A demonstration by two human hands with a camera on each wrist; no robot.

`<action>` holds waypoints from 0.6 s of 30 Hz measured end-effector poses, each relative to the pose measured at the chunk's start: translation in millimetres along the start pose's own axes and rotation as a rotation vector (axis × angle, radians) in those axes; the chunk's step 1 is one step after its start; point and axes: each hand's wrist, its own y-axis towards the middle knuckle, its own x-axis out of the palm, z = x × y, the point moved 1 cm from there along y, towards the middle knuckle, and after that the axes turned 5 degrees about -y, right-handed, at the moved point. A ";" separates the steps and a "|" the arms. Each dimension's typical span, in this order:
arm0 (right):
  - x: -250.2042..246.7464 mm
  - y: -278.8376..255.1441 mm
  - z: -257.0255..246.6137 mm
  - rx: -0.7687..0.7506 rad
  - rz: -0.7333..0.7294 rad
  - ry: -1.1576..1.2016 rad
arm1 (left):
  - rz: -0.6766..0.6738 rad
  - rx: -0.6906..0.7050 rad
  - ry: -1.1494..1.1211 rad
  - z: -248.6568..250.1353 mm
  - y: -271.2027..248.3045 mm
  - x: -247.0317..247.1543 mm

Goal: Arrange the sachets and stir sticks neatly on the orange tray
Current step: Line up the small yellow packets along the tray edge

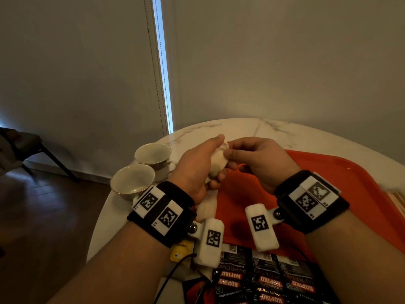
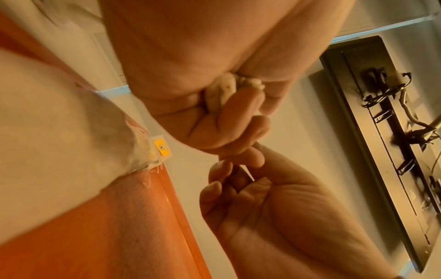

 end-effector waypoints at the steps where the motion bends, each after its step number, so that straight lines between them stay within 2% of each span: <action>1: 0.2 0.5 0.8 -0.019 0.009 0.005 | 0.014 0.019 0.002 -0.5 0.0 0.3; 4: 1.3 2.3 2.5 -0.074 0.048 0.012 | 0.056 0.069 0.015 -1.0 1.0 0.3; 10: 2.5 3.1 4.6 -0.064 0.029 -0.035 | 0.090 0.100 0.011 -2.9 3.3 -2.5; 15: -5.6 4.7 -0.3 -0.019 0.103 0.266 | 0.108 0.069 -0.039 1.9 3.0 -5.5; 18: -6.0 5.2 -0.6 -0.039 0.144 0.309 | 0.112 0.067 -0.041 3.2 4.7 -6.7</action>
